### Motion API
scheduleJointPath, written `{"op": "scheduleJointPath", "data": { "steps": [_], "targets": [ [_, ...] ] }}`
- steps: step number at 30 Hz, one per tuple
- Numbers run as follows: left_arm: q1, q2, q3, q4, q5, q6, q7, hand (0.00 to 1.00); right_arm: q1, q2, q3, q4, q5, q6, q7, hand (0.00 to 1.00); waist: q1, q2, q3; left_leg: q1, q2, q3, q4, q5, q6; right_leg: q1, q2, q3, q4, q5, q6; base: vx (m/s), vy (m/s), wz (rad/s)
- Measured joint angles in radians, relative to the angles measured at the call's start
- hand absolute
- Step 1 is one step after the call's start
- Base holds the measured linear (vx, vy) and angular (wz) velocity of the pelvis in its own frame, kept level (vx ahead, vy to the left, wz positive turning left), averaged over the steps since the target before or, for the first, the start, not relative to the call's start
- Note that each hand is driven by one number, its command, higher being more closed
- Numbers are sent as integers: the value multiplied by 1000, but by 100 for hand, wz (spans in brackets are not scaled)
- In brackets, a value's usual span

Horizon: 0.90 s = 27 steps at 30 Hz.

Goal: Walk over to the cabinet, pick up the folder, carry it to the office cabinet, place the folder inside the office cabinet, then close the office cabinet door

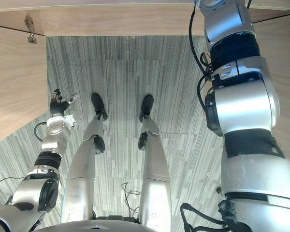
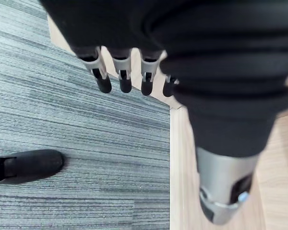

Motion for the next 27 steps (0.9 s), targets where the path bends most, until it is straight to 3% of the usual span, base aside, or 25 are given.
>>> {"op": "scheduleJointPath", "data": {
  "steps": [5,9,13,16,20,24,27],
  "targets": [
    [-6,-7,38,-1,-1,0,-2,0,0,-7,-33,0,24,1,-2,100,-3,0,0,2,0,1,-13,13,1,0,0,-5,-5,3,-3,-4,-43,1],
    [9,-15,44,-13,-1,0,-2,0,56,-7,-133,-49,67,1,-11,100,-1,0,1,0,13,0,41,-9,5,21,6,-5,-6,6,-3,-6,-43,-6],
    [129,-46,44,-114,1,-4,-2,0,376,-6,-271,-439,117,-15,-58,100,8,-1,2,-4,69,-1,239,-131,13,88,35,6,11,-3,0,-10,-40,-33],
    [180,-44,34,-134,2,-4,-2,0,614,-3,-376,-715,128,-40,-98,100,-5,-2,2,0,91,-4,364,-205,20,105,36,21,89,-46,9,-14,-9,-20],
    [223,-49,-15,-168,25,-1,-5,0,893,96,-468,-1024,145,-91,-120,100,-16,-7,4,68,120,-7,479,-280,21,184,43,34,157,-91,15,-16,2,-13],
    [275,-50,-47,-218,64,3,-9,0,1134,219,-461,-1277,144,-163,-113,100,-17,-15,3,171,132,-2,509,-325,17,287,51,46,165,-129,20,9,3,-12],
    [319,-65,-46,-238,101,7,-26,0,1301,327,-417,-1398,148,-224,-62,100,-20,-22,-3,256,134,3,512,-349,14,372,54,46,152,-138,27,50,7,-9]
  ]
}}
